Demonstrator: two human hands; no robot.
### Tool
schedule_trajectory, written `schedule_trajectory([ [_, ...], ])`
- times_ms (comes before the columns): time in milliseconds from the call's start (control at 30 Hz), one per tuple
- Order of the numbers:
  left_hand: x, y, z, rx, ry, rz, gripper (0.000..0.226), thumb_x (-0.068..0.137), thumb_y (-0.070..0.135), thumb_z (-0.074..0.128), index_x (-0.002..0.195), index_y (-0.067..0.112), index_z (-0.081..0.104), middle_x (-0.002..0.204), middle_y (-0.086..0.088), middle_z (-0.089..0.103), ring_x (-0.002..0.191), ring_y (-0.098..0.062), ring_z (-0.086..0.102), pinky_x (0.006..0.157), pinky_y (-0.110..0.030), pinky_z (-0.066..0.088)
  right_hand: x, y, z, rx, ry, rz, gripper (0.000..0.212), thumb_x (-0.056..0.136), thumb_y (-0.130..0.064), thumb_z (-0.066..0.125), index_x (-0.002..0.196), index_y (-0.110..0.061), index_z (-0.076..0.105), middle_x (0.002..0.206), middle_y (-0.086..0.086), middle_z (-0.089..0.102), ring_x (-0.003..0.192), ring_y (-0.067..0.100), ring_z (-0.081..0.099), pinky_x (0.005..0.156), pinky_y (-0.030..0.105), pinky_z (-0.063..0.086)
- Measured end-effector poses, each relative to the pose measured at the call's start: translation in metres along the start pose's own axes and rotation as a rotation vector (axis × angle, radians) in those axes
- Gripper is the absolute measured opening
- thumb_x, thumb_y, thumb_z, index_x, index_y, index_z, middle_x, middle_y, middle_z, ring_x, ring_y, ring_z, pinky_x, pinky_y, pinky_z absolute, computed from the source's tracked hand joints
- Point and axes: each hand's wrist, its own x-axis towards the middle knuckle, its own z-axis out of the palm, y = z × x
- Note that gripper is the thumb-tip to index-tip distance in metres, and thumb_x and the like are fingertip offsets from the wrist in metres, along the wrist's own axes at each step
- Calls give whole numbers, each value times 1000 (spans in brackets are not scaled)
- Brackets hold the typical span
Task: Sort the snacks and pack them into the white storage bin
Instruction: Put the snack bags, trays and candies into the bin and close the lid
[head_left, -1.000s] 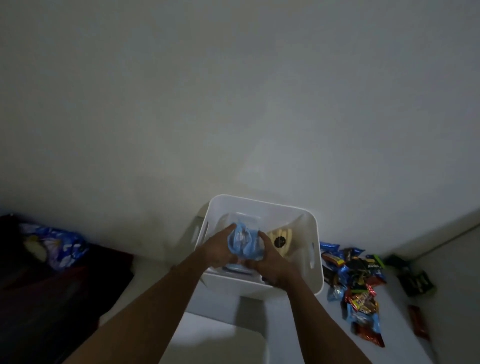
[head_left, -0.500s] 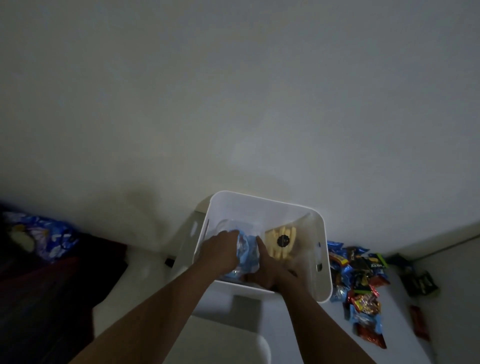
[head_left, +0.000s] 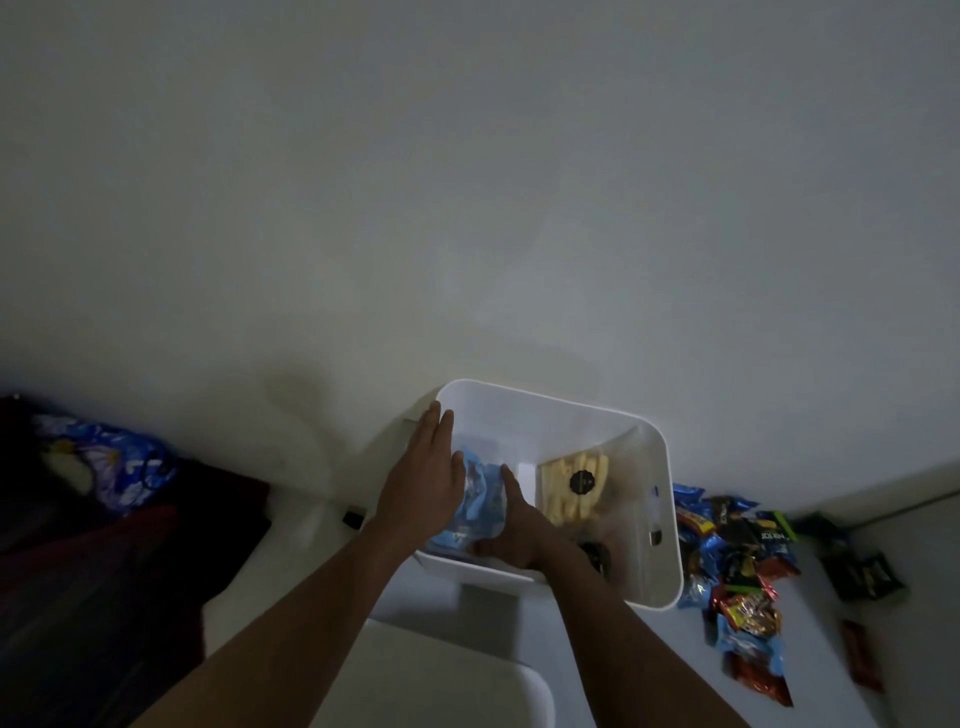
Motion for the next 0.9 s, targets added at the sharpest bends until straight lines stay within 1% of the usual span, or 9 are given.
schedule_trajectory([
  [67,0,1,0,10,10,3,55,103,26,40,153,14,22,163,-4,15,144,-20,33,110,-28,36,3,-3,4,-28,-17,-3,124,82,-26,79,151,0,-20,165,14,2,151,25,15,116,21,7],
  [233,-1,0,0,26,1,2,58,102,28,44,153,16,21,162,-4,19,144,-22,34,109,-31,38,-2,-4,-3,-19,-2,-12,114,86,-25,76,152,0,-13,165,15,4,151,28,18,121,31,16],
  [333,1,0,-3,58,-22,12,65,98,34,49,154,17,19,161,-6,24,147,-24,26,118,-36,26,-6,-2,-10,92,67,43,121,83,-34,78,153,-10,-18,162,13,24,144,27,35,115,31,29],
  [433,1,9,-7,171,16,51,72,93,34,58,152,10,26,157,-13,32,146,-30,28,117,-46,25,-21,1,-24,125,217,62,108,87,-32,73,157,-15,-7,154,15,40,135,30,48,102,27,38],
  [533,0,37,-7,179,7,73,70,94,36,56,152,10,25,159,-12,27,148,-29,22,118,-47,20,-40,12,-45,162,426,22,94,90,-32,69,157,-18,5,131,18,61,106,23,63,88,25,43],
  [633,-6,79,4,101,-31,122,69,96,39,49,154,16,19,162,-7,18,151,-24,13,122,-43,13,-67,31,-72,240,590,15,80,91,-27,68,154,-18,20,93,11,68,78,14,58,73,23,43],
  [700,-14,113,15,67,-37,174,67,96,40,50,153,17,22,162,-6,21,150,-23,14,122,-43,14,-90,48,-94,256,687,10,72,90,-26,68,151,-19,28,89,3,64,78,16,60,71,25,46],
  [800,-26,168,38,35,-49,230,65,97,41,48,153,19,22,161,-4,23,150,-21,16,122,-40,14,-123,87,-122,304,767,48,71,89,-31,69,149,-22,32,105,6,68,91,21,65,76,29,49],
  [900,-39,220,67,5,-41,299,64,96,40,48,152,20,24,161,-3,23,150,-19,15,122,-38,16,-150,135,-139,351,796,67,71,87,-31,69,148,-21,33,95,4,69,86,19,67,80,34,54],
])
